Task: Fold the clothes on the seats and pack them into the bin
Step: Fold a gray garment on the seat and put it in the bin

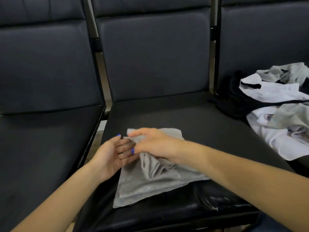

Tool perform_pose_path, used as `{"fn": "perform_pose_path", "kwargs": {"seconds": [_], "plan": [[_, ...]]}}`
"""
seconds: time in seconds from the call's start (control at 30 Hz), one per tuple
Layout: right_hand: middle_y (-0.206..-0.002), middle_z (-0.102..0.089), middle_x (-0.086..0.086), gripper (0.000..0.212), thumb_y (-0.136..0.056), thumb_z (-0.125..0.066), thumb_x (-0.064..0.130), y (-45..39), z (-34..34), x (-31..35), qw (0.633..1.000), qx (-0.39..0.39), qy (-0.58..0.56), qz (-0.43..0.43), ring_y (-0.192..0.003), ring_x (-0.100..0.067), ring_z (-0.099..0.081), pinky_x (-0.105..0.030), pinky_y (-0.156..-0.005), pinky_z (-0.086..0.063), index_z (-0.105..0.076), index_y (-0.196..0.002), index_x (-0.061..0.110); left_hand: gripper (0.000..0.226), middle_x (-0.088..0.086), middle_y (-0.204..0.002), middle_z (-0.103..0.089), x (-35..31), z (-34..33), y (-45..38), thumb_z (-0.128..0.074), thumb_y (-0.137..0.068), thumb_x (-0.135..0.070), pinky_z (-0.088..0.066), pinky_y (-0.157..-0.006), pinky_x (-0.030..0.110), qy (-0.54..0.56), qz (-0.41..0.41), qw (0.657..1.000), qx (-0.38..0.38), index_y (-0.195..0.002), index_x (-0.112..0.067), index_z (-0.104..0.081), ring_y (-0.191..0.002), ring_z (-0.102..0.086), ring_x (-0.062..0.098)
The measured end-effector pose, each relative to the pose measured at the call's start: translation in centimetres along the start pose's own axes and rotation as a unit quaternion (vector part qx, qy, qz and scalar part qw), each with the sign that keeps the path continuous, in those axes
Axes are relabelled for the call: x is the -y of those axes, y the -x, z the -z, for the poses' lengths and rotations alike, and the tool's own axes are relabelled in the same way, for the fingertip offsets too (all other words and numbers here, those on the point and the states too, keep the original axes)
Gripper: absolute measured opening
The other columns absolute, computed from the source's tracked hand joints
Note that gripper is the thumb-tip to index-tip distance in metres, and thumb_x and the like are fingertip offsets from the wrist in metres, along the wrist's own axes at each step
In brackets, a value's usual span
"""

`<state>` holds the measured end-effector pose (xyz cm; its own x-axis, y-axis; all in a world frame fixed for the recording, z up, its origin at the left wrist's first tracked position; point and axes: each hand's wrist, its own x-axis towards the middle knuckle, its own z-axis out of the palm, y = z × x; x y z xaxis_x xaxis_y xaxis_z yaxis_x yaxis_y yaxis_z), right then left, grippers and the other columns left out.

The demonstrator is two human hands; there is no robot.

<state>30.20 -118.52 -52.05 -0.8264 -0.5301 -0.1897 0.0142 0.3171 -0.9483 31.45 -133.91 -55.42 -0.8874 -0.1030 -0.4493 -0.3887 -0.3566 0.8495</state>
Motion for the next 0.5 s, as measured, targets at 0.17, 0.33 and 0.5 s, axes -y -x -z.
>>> {"fn": "perform_pose_path", "kwargs": {"seconds": [0.17, 0.33, 0.5], "plan": [[-0.047, -0.041, 0.009, 0.055, -0.091, -0.056, 0.002, -0.4, -2.9, -2.0, 0.998, 0.027, -0.002, 0.048, -0.041, -0.001, -0.040, -0.011, -0.047, -0.034, -0.038, -0.141, 0.015, 0.032, 0.017, -0.084, -0.060, 0.5, -0.2, -0.3, -0.039, -0.100, -0.026, -0.054, -0.043, 0.029, -0.076, 0.063, 0.995, -0.012, -0.109, -0.003, -0.059, -0.059, -0.062, 0.023], [-0.054, -0.041, 0.003, 0.063, -0.092, -0.056, 0.006, -0.2, -3.2, -1.8, 0.997, 0.037, 0.012, 0.069, -0.043, -0.002, -0.042, -0.013, -0.049, -0.038, -0.027, -0.146, 0.021, 0.032, 0.009, -0.056, -0.065, 0.1, -0.6, -0.1, -0.041, -0.098, -0.030, -0.050, -0.040, 0.024, -0.123, 0.073, 0.990, -0.003, -0.084, -0.008, -0.060, -0.045, -0.063, 0.019], [-0.067, -0.055, -0.006, 0.072, -0.091, -0.058, 0.008, -0.8, -3.6, -1.4, 0.996, 0.069, 0.021, 0.053, -0.059, -0.013, -0.051, -0.028, -0.066, -0.047, -0.016, -0.148, 0.021, 0.024, 0.007, -0.070, -0.069, -0.5, -0.6, -0.5, -0.039, -0.097, -0.015, -0.051, -0.052, 0.028, -0.141, 0.016, 0.989, -0.036, -0.104, -0.016, -0.062, -0.062, -0.067, 0.019]]}}
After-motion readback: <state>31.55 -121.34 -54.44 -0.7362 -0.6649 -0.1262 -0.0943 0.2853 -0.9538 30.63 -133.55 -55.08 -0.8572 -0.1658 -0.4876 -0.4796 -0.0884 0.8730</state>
